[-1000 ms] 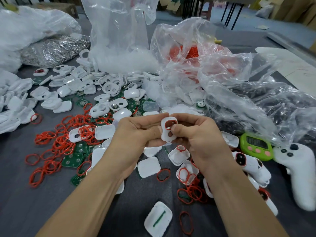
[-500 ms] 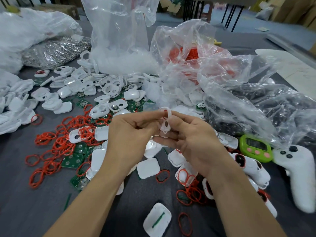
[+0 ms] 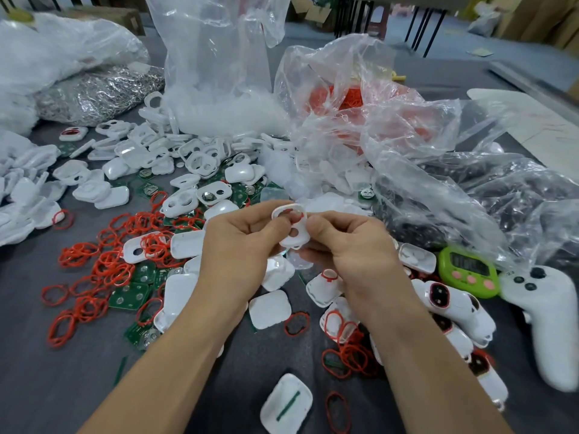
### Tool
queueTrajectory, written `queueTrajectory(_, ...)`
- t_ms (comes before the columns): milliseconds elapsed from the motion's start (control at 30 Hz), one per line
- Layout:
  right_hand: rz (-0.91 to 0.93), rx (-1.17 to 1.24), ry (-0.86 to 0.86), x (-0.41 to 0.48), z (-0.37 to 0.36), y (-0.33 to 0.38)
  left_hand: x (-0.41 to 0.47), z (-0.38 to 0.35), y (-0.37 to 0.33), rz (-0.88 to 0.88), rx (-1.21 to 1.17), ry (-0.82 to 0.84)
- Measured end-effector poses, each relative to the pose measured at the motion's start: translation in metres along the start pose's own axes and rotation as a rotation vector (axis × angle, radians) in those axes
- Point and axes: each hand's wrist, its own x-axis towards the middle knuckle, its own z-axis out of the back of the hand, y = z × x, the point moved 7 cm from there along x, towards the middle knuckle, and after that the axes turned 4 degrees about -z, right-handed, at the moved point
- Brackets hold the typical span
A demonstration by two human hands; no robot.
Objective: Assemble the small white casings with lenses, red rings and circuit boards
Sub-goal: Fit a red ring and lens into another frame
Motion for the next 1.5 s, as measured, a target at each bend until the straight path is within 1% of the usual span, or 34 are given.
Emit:
queueTrajectory(100, 0.172, -0.453, -0.087, -0.004, 0.009, 0.012, 0.001, 0.004, 0.004, 0.018, 0.082, -0.080)
queueTrajectory(133, 0.234, -0.567, -0.160, -0.005, 0.016, 0.019, 0.002, 0.007, 0.007, 0.042, 0.079, -0.108)
queueTrajectory(200, 0.336, -0.708, -0.341, -0.004, 0.033, 0.036, 0.003, 0.009, 0.013, 0.130, -0.017, -0.117)
queueTrajectory(267, 0.334, -0.838, -0.458, 0.005, 0.049, 0.053, 0.004, 0.006, 0.018, 0.227, -0.153, -0.055)
queueTrajectory(300, 0.294, -0.926, -0.464, 0.014, 0.054, 0.060, 0.004, 0.004, 0.020, 0.263, -0.206, -0.024)
queueTrajectory(367, 0.176, -1.123, -0.394, 0.034, 0.059, 0.069, 0.006, 0.003, 0.023, 0.306, -0.268, 0.006)
queueTrajectory(433, 0.093, -1.346, -0.279, 0.048, 0.055, 0.075, 0.010, 0.004, 0.025, 0.322, -0.290, 0.011)
queueTrajectory(467, 0.079, -1.451, -0.220, 0.052, 0.052, 0.077, 0.012, 0.005, 0.026, 0.322, -0.297, 0.015)
queueTrajectory(533, 0.057, -1.581, -0.145, 0.060, 0.052, 0.082, 0.015, 0.005, 0.027, 0.309, -0.291, 0.049)
queueTrajectory(600, 0.041, -1.695, -0.112, 0.065, 0.053, 0.083, 0.015, 0.004, 0.027, 0.305, -0.280, 0.091)
queueTrajectory(667, 0.077, -1.793, -0.088, 0.069, 0.050, 0.079, 0.015, 0.004, 0.028, 0.327, -0.282, 0.100)
queueTrajectory(767, 0.084, -1.753, -0.026, 0.071, 0.050, 0.071, 0.015, 0.003, 0.033, 0.392, -0.276, 0.115)
queueTrajectory(833, 0.050, -1.700, 0.031, 0.069, 0.052, 0.066, 0.013, 0.001, 0.034, 0.410, -0.258, 0.118)
queueTrajectory(900, 0.041, -1.640, 0.026, 0.064, 0.056, 0.066, 0.012, -0.001, 0.034, 0.415, -0.246, 0.109)
queueTrajectory(1000, 0.078, -1.552, -0.020, 0.056, 0.061, 0.068, 0.012, -0.003, 0.033, 0.415, -0.278, 0.123)
queueTrajectory(1133, 0.106, -1.715, 0.000, 0.048, 0.054, 0.061, 0.012, -0.005, 0.030, 0.380, -0.268, 0.156)
queueTrajectory(1167, 0.126, -1.694, -0.010, 0.046, 0.053, 0.062, 0.011, -0.005, 0.030, 0.370, -0.250, 0.153)
queueTrajectory(1200, 0.168, -1.589, -0.036, 0.041, 0.054, 0.070, 0.010, -0.005, 0.029, 0.361, -0.237, 0.150)
queueTrajectory(1233, 0.235, -1.429, -0.090, 0.035, 0.057, 0.085, 0.010, -0.005, 0.029, 0.351, -0.224, 0.149)
queueTrajectory(1267, 0.339, -1.245, -0.185, 0.028, 0.064, 0.107, 0.010, -0.005, 0.029, 0.344, -0.207, 0.150)
queueTrajectory(1300, 0.461, -1.078, -0.328, 0.020, 0.079, 0.132, 0.010, -0.004, 0.029, 0.343, -0.192, 0.149)
queueTrajectory(1333, 0.527, -0.981, -0.495, 0.017, 0.101, 0.153, 0.010, -0.004, 0.029, 0.343, -0.192, 0.142)
queueTrajectory(1367, 0.523, -0.977, -0.645, 0.020, 0.122, 0.167, 0.010, -0.005, 0.030, 0.347, -0.201, 0.133)
queueTrajectory(1400, 0.436, -1.101, -0.722, 0.030, 0.138, 0.172, 0.010, -0.004, 0.031, 0.349, -0.212, 0.126)
queueTrajectory(1433, 0.272, -1.286, -0.699, 0.046, 0.149, 0.165, 0.010, -0.004, 0.031, 0.353, -0.223, 0.122)
queueTrajectory(1467, 0.109, -1.433, -0.590, 0.061, 0.155, 0.150, 0.010, -0.005, 0.031, 0.357, -0.234, 0.125)
queueTrajectory(1500, -0.007, -1.522, -0.436, 0.072, 0.156, 0.131, 0.010, -0.006, 0.031, 0.360, -0.245, 0.133)
